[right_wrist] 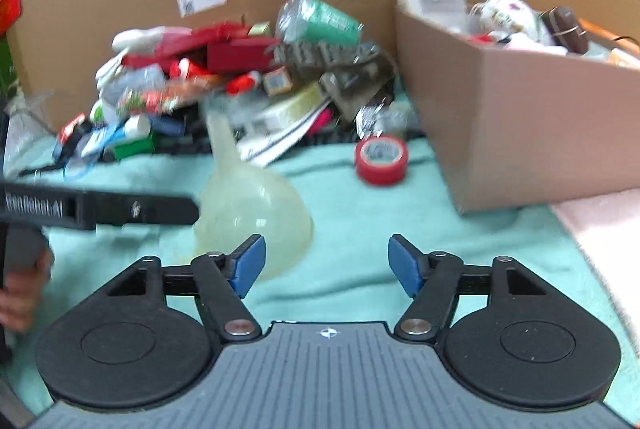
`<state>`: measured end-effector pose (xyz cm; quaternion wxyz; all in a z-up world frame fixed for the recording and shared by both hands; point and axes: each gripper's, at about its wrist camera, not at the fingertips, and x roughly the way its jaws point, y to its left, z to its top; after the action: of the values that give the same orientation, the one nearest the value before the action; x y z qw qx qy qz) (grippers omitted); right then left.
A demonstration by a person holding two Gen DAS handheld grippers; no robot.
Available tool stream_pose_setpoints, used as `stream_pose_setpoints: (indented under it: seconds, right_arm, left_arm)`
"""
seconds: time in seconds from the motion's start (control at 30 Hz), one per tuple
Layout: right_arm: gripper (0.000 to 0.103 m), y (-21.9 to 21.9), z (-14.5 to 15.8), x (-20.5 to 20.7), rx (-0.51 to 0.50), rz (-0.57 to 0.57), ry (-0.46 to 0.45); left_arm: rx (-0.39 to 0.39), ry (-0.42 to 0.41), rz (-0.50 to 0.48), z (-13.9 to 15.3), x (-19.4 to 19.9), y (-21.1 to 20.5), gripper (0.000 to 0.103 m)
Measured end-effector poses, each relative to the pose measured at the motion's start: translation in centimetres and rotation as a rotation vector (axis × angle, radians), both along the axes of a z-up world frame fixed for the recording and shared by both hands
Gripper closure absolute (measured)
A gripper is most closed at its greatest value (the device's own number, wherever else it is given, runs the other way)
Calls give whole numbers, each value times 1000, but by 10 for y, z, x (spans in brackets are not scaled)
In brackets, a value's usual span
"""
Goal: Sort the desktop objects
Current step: 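Grasp the funnel body with the left gripper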
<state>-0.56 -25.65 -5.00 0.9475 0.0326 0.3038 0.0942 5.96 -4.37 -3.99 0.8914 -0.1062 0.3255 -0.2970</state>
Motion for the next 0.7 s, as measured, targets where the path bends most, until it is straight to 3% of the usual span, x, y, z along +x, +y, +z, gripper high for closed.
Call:
stream_pose_setpoints:
  seconds: [0.23, 0.43, 0.7]
  right_arm:
    - [20, 14, -9, 10, 8, 104, -10]
    - [19, 23, -12, 24, 4, 192, -10]
    - [12, 33, -16, 39, -33, 232, 21]
  left_arm:
    - [33, 2, -51, -1, 15, -24, 14]
    - [98, 45, -88, -11, 34, -35, 10]
    - [145, 5, -114, -13, 37, -42, 9]
